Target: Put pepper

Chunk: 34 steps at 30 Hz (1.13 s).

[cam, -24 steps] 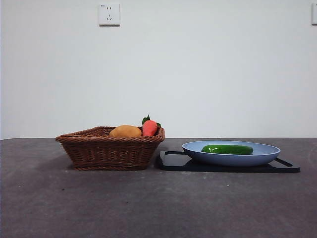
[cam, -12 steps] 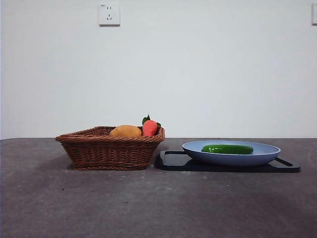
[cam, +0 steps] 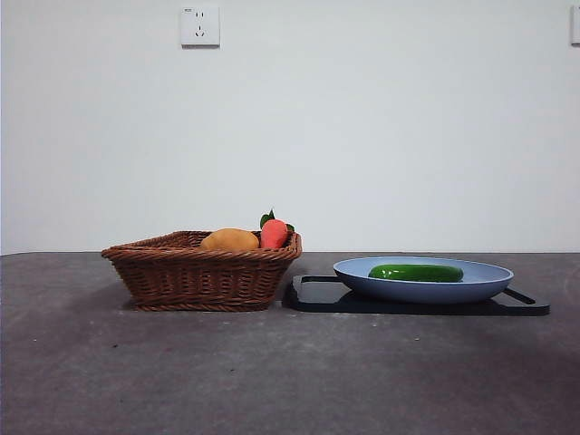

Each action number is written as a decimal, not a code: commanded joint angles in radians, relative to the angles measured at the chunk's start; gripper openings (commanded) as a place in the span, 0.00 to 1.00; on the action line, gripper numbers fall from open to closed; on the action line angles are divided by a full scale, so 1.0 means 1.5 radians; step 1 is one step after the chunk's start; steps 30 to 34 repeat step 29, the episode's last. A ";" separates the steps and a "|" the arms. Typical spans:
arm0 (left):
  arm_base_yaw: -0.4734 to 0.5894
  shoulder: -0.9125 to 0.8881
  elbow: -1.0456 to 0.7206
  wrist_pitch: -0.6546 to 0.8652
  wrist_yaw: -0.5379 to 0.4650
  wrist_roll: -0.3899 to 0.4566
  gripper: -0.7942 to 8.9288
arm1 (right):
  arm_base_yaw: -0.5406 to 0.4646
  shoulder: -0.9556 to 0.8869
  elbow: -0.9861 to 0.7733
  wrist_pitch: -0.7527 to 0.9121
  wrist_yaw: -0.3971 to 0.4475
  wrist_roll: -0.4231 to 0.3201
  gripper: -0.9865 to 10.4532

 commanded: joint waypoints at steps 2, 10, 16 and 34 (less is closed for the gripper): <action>0.002 -0.002 -0.007 0.006 0.000 -0.004 0.09 | 0.000 -0.004 -0.002 -0.007 0.003 0.006 0.10; 0.002 -0.002 -0.007 0.006 -0.001 -0.004 0.09 | 0.001 -0.004 -0.001 -0.078 0.003 0.017 0.10; 0.002 -0.002 -0.007 0.006 -0.001 -0.004 0.09 | 0.001 -0.004 -0.001 -0.071 0.002 0.017 0.10; 0.002 -0.002 -0.007 0.006 -0.001 -0.004 0.09 | 0.001 -0.004 -0.001 -0.071 0.002 0.017 0.10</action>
